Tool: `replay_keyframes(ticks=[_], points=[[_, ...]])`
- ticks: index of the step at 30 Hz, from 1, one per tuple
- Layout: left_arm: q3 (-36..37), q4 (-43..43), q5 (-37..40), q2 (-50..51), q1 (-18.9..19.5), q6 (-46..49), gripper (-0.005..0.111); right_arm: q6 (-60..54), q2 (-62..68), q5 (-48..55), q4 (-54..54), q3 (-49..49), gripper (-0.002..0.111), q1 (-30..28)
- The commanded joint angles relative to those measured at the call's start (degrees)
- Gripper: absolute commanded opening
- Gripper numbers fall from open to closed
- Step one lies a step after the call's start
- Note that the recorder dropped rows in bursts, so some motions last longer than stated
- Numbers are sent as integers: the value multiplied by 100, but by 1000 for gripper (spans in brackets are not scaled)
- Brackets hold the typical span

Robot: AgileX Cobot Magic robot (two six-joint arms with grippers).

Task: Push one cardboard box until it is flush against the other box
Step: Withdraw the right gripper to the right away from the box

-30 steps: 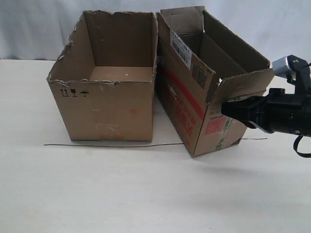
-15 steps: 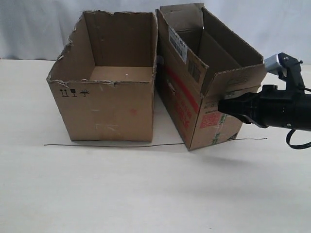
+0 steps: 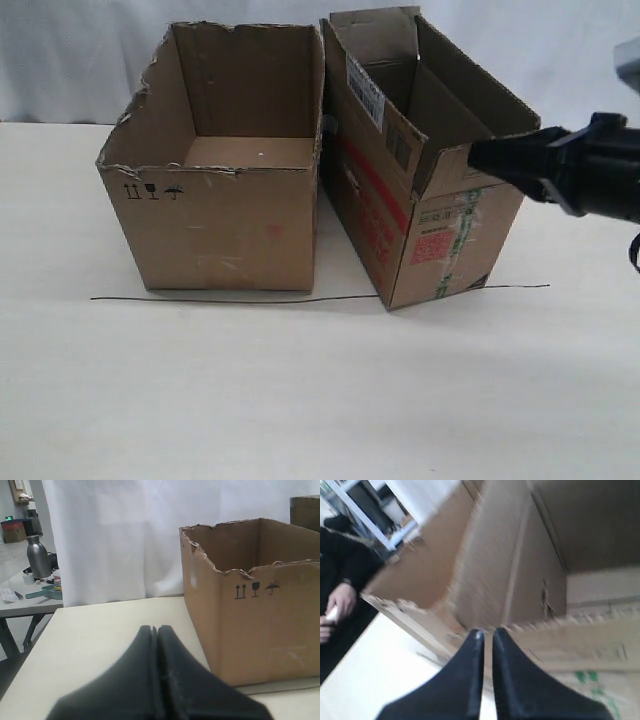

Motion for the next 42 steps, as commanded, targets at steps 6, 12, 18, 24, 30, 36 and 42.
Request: replay_keyframes(ticks=[6, 12, 18, 24, 30, 36, 42], points=[[17, -4, -23, -13, -1, -8, 0, 2604, -1786, -1846, -2489, -345, 5, -9], [17, -4, -23, -13, -1, -8, 0, 5183, -1476, -2397, -5223, -436, 5, -9], [17, -4, -23, -13, -1, -8, 0, 5303, -596, -2817, -5463, -436, 5, -9], [17, -4, -35, -13, -1, -8, 0, 5286, 139, -3318, -5357, -436, 5, -9], [17, -4, -47, -13, -1, -8, 0, 5089, 670, -3025, -5357, -679, 5, -9], [17, -4, -47, -13, -1, -8, 0, 4719, 768, -2920, -5221, -810, 5, 3], [17, -4, -47, -13, -1, -8, 0, 3079, 768, -2658, -4245, -850, 5, 3]])
